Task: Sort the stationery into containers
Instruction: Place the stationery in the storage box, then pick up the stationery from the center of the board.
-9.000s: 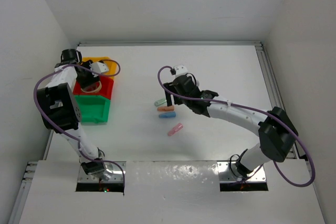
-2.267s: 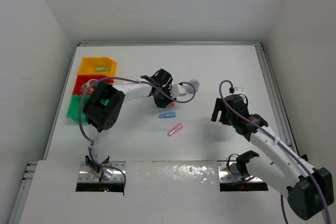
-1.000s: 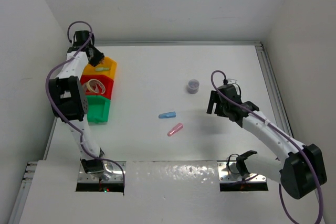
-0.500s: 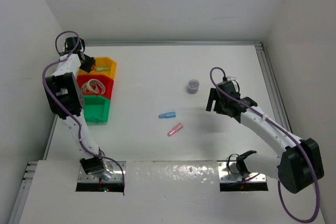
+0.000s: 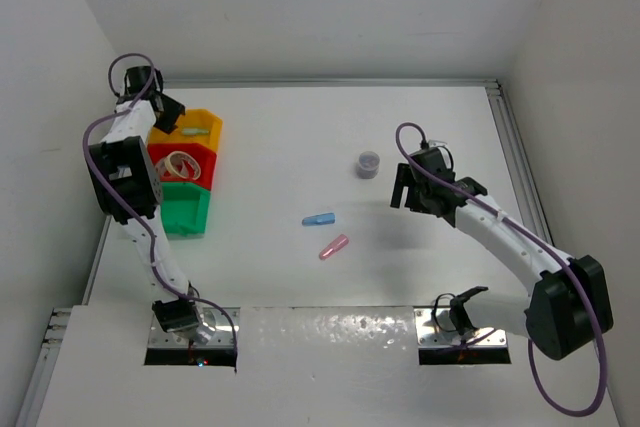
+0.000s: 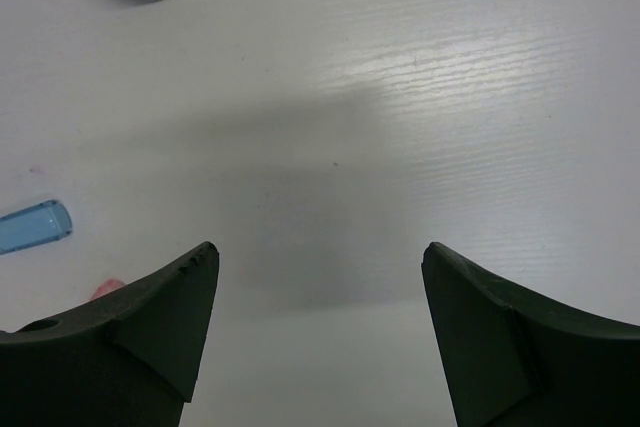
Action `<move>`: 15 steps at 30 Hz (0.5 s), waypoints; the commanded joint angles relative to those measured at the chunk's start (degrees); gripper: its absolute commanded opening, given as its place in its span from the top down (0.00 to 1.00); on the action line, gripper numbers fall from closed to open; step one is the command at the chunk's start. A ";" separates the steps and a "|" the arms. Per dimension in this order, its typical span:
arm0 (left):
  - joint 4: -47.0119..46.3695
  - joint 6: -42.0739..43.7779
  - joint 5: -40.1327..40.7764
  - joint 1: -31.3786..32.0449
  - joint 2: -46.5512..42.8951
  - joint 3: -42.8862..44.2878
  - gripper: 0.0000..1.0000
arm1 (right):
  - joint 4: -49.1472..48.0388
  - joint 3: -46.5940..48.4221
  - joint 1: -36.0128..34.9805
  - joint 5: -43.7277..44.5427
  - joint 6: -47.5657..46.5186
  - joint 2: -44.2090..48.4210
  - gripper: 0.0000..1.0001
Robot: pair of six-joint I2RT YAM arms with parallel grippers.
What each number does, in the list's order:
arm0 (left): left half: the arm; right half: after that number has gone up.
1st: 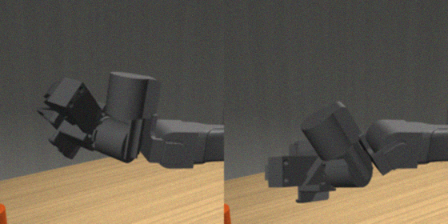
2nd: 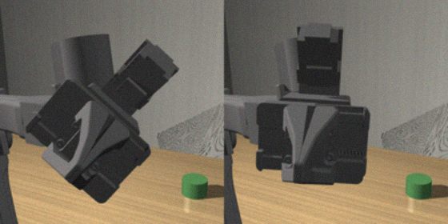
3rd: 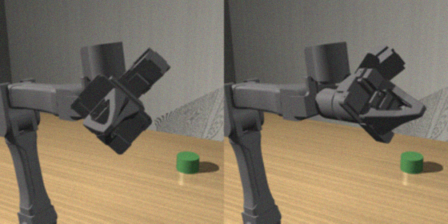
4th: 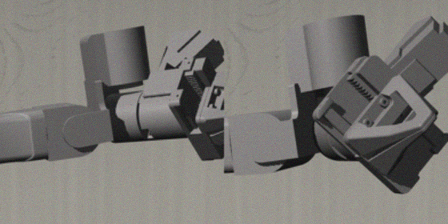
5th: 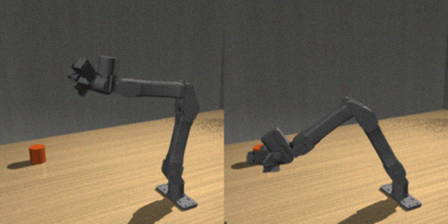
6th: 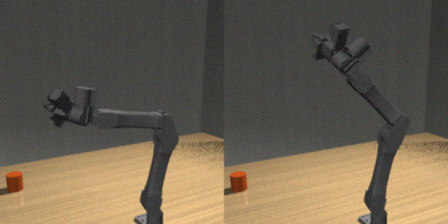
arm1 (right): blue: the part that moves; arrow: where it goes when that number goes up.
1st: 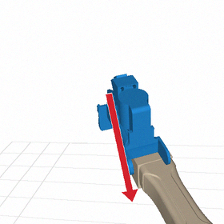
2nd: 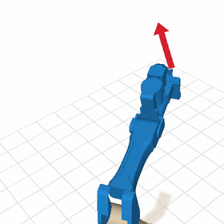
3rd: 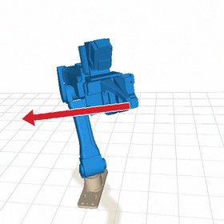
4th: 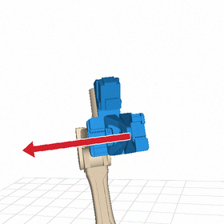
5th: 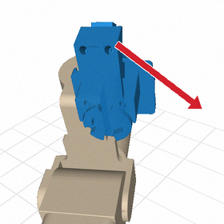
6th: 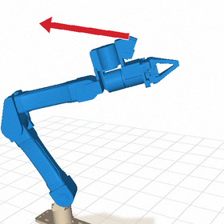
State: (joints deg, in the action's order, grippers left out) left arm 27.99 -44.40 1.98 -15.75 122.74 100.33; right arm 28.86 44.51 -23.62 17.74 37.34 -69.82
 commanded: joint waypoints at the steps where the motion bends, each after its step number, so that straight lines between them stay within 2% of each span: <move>1: -3.03 4.56 1.10 0.36 -2.24 5.56 0.62 | 0.40 2.07 -1.25 0.98 -2.01 0.21 0.19; 5: -6.44 17.30 0.92 3.17 -6.01 6.02 0.65 | 0.41 1.28 -1.52 1.16 -3.59 0.65 0.18; 7: -12.23 29.94 -1.61 6.33 -10.49 2.35 0.66 | -0.55 -0.12 -1.52 0.72 -3.86 1.18 0.18; 8: -14.95 35.38 -7.02 7.74 -13.46 1.10 0.68 | -1.00 -1.08 -1.69 -0.15 -4.20 1.96 0.18; 9: -15.59 47.79 -8.55 11.49 -15.06 -1.52 0.67 | -2.04 -1.70 -1.61 -0.85 -4.38 2.41 0.18; 10: -16.29 54.09 -10.48 13.18 -16.29 -3.02 0.66 | -2.49 -2.32 -1.61 -1.38 -4.56 2.67 0.18; 11: -13.25 59.90 -17.12 14.77 -17.87 -4.17 0.63 | -2.93 -3.46 -1.61 -1.65 -4.73 3.28 0.17; 12: -9.66 70.23 -20.84 18.00 -17.97 -4.62 0.61 | -3.11 -3.81 -1.70 -1.91 -4.74 3.55 0.17; 13: -5.44 74.94 -24.35 19.25 -17.80 -4.80 0.59 | -3.11 -4.25 -1.70 -1.66 -4.74 3.73 0.17; 14: 2.08 78.38 -26.13 21.09 -17.45 -5.15 0.55 | -3.02 -4.61 -1.70 -1.57 -4.65 3.82 0.16; 15: 5.12 84.16 -25.71 25.02 -17.36 -6.54 0.54 | -2.94 -4.78 -1.70 -1.48 -4.73 3.99 0.16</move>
State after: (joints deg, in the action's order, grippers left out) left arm 21.78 13.52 -13.21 2.87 106.45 96.64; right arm 27.73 40.27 -24.95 16.51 33.58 -67.31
